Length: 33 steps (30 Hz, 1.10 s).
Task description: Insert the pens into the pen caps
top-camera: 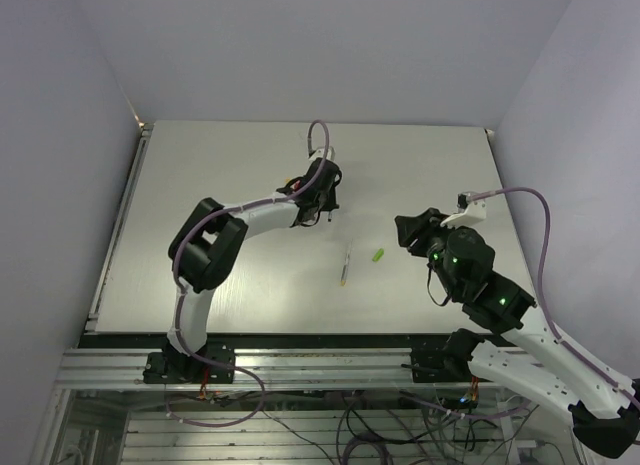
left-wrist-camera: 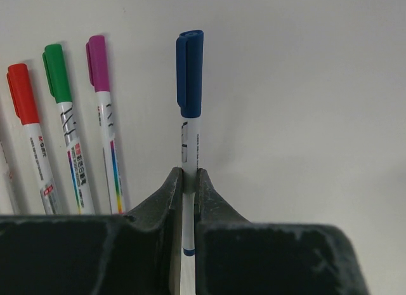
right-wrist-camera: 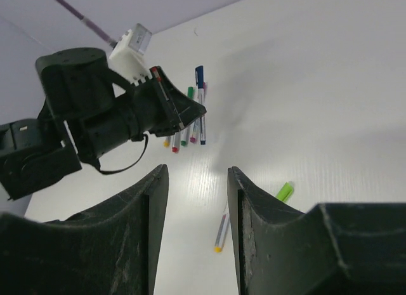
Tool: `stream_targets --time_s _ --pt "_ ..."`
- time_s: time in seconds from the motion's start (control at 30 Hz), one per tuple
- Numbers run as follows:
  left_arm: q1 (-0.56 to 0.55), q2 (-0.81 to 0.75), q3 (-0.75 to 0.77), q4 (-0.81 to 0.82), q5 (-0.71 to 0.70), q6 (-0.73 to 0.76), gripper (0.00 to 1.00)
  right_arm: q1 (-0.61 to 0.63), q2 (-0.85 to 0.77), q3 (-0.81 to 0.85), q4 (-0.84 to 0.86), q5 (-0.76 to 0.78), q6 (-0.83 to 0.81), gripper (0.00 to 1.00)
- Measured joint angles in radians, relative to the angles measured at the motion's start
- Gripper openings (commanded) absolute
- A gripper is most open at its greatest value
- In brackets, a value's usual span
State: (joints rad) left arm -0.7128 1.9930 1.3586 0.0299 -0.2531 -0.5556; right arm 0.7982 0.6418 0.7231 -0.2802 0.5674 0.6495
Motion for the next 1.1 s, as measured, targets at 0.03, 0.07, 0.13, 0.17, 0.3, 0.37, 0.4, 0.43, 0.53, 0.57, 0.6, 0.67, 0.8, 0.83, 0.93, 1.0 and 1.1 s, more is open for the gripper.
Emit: stream_targets --time_s 0.03,0.07,0.13,0.17,0.3,0.37,0.4,0.43,0.53,0.57,0.6,0.67,0.8,0.83,0.93,1.0,1.1 --pt "0.007 0.023 0.020 -0.015 0.005 0.003 0.07 0.000 0.003 0.000 -0.007 0.002 0.003 0.41" --pt "0.016 0.048 0.040 -0.032 0.013 0.006 0.07 0.000 0.005 0.000 -0.012 0.002 0.005 0.41" --pt "0.029 0.085 0.069 -0.056 0.021 0.011 0.07 0.000 0.008 -0.005 -0.019 0.002 0.007 0.41" --pt "0.037 0.103 0.088 -0.072 0.026 0.014 0.07 0.000 0.009 -0.009 -0.021 0.002 0.008 0.41" --pt "0.059 0.159 0.137 -0.090 0.047 0.018 0.07 0.000 0.011 -0.023 -0.026 0.001 0.012 0.41" --pt "0.066 0.176 0.151 -0.095 0.055 0.018 0.07 0.000 0.016 -0.024 -0.026 0.001 0.013 0.41" --pt "0.070 0.185 0.164 -0.102 0.058 0.019 0.07 0.000 0.018 -0.024 -0.025 0.001 0.012 0.41" --pt "0.073 0.196 0.179 -0.109 0.060 0.021 0.07 0.000 0.018 -0.024 -0.025 0.001 0.012 0.41" --pt "0.080 0.235 0.238 -0.119 0.064 0.026 0.12 0.000 0.022 -0.024 -0.025 0.002 0.011 0.41" --pt "0.081 0.243 0.249 -0.122 0.064 0.026 0.14 0.000 0.023 -0.024 -0.025 0.002 0.011 0.41" --pt "0.083 0.249 0.258 -0.127 0.065 0.026 0.16 0.000 0.027 -0.024 -0.025 0.002 0.008 0.41" --pt "0.084 0.259 0.272 -0.136 0.066 0.025 0.20 0.000 0.033 -0.024 -0.025 0.002 0.005 0.41" --pt "0.086 0.270 0.282 -0.143 0.065 0.024 0.28 0.000 0.040 -0.026 -0.024 0.002 0.003 0.41" --pt "0.086 0.272 0.282 -0.147 0.064 0.023 0.30 0.000 0.040 -0.029 -0.024 0.003 0.003 0.41" --pt "0.087 0.276 0.284 -0.155 0.059 0.019 0.36 0.000 0.040 -0.037 -0.024 0.005 0.000 0.41" --pt "0.087 0.276 0.284 -0.154 0.056 0.014 0.38 0.000 0.040 -0.043 -0.024 0.006 0.000 0.41" --pt "0.087 0.276 0.284 -0.154 0.055 0.008 0.39 0.000 0.048 -0.045 -0.023 0.006 -0.001 0.41"
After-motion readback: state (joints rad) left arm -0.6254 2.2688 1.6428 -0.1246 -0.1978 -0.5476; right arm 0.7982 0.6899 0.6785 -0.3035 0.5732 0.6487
